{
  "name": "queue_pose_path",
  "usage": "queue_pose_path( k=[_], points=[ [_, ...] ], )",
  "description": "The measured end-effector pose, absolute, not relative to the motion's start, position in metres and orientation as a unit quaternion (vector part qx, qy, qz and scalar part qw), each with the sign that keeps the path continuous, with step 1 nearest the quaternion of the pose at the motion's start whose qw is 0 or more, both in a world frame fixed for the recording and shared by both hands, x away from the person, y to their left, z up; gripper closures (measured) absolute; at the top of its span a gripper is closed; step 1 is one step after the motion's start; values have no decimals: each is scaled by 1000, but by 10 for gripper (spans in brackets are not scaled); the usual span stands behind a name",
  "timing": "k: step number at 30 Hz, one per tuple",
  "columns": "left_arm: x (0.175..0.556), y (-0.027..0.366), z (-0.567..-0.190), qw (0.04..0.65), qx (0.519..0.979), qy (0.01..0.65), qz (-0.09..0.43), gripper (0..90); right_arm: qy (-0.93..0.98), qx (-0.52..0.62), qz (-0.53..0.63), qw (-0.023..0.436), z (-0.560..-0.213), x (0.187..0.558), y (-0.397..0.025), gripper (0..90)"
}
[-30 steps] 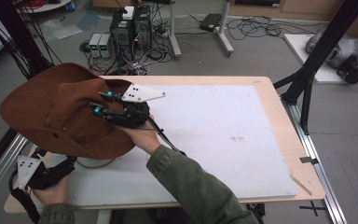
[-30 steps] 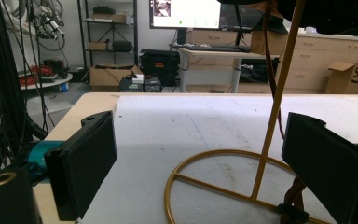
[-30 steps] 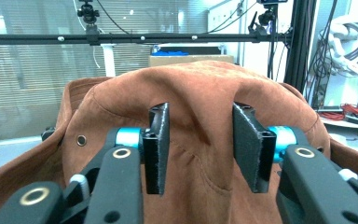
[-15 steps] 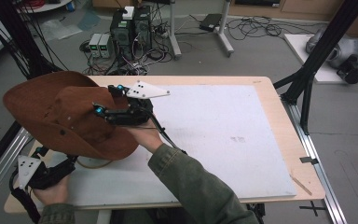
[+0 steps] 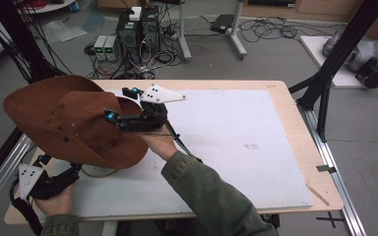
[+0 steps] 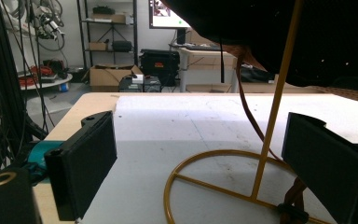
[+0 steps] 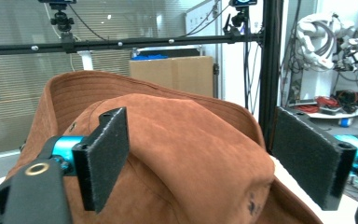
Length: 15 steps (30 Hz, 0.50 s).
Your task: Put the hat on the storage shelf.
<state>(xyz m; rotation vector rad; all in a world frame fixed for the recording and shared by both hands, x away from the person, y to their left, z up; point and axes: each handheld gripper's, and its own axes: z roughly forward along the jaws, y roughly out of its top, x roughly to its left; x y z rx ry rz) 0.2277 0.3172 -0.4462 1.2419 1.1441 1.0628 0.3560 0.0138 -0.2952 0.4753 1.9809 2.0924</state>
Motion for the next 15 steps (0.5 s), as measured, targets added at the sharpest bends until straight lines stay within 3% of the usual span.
queue_pose_path(
  k=[15],
  points=[
    [229,315,-446,541,527,480,447,104,667,203,700,152,-310,358,-46,126]
  ],
)
